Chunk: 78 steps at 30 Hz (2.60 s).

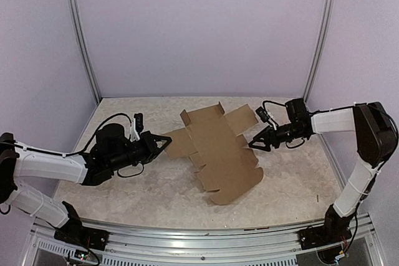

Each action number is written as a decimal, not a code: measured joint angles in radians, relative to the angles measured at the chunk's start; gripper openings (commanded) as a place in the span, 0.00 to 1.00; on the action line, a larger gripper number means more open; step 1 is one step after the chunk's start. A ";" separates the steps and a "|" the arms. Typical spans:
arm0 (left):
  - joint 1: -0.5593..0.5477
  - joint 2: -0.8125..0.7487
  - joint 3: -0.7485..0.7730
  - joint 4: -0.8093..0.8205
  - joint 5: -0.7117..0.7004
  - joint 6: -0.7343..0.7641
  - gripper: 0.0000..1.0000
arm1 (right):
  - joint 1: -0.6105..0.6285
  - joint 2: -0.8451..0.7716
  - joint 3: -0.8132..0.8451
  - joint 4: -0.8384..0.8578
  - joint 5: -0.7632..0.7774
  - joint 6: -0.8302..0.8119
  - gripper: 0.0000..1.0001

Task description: Fold the paper box

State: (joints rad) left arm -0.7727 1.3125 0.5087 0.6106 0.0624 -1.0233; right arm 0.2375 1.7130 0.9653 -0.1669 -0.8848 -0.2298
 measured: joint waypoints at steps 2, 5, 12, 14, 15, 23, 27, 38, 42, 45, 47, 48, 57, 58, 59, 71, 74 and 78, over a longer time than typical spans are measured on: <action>0.000 0.000 0.000 0.007 0.008 0.006 0.00 | 0.003 0.034 0.022 0.014 -0.019 0.005 0.77; 0.000 0.000 -0.003 0.019 0.017 0.017 0.00 | 0.005 0.086 0.054 0.034 -0.047 0.015 0.77; 0.004 0.003 -0.013 0.040 0.039 0.035 0.00 | 0.016 0.148 0.082 0.038 -0.081 0.019 0.77; 0.004 0.005 -0.013 0.049 0.043 0.037 0.00 | 0.020 0.152 0.084 0.038 -0.096 0.020 0.73; 0.004 0.007 -0.013 0.054 0.046 0.038 0.00 | 0.022 0.155 0.084 0.039 -0.106 0.022 0.71; 0.009 0.016 -0.013 0.031 0.027 0.032 0.00 | 0.034 0.170 0.091 0.036 -0.092 0.055 0.25; 0.010 0.024 -0.013 -0.007 0.006 0.016 0.00 | 0.052 0.156 0.090 0.032 -0.013 0.076 0.17; 0.006 0.095 -0.005 -0.035 -0.010 -0.059 0.00 | 0.132 0.126 0.117 0.011 0.161 0.113 0.08; 0.006 0.113 0.016 -0.064 -0.007 -0.079 0.08 | 0.146 0.126 0.130 -0.006 0.196 0.120 0.00; 0.006 0.143 0.040 -0.092 0.009 -0.089 0.19 | 0.150 0.131 0.150 -0.027 0.233 0.116 0.00; 0.005 0.152 0.046 -0.116 0.018 -0.092 0.29 | 0.154 0.139 0.167 -0.041 0.249 0.108 0.00; 0.005 0.152 0.047 -0.133 0.019 -0.091 0.33 | 0.156 0.142 0.174 -0.050 0.255 0.103 0.00; 0.003 0.035 0.126 -0.491 -0.074 0.023 0.42 | 0.161 0.177 0.203 -0.113 0.290 0.062 0.00; 0.003 0.010 0.143 -0.532 -0.094 0.051 0.41 | 0.161 0.178 0.203 -0.121 0.294 0.058 0.00; 0.003 -0.010 0.158 -0.556 -0.105 0.084 0.40 | 0.161 0.180 0.205 -0.129 0.298 0.054 0.00; -0.019 0.312 0.732 -0.710 0.149 0.475 0.19 | 0.185 0.204 0.290 -0.226 0.329 -0.011 0.00; -0.026 0.518 0.944 -0.782 0.212 0.517 0.13 | 0.190 0.206 0.290 -0.245 0.337 -0.019 0.00; -0.034 0.710 1.036 -0.869 0.277 0.542 0.08 | 0.191 0.206 0.291 -0.258 0.350 -0.025 0.00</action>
State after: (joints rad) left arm -0.8062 2.0228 1.5452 -0.2588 0.3393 -0.4808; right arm 0.4282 1.9190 1.2560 -0.4248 -0.5346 -0.2550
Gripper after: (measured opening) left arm 0.102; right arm 0.013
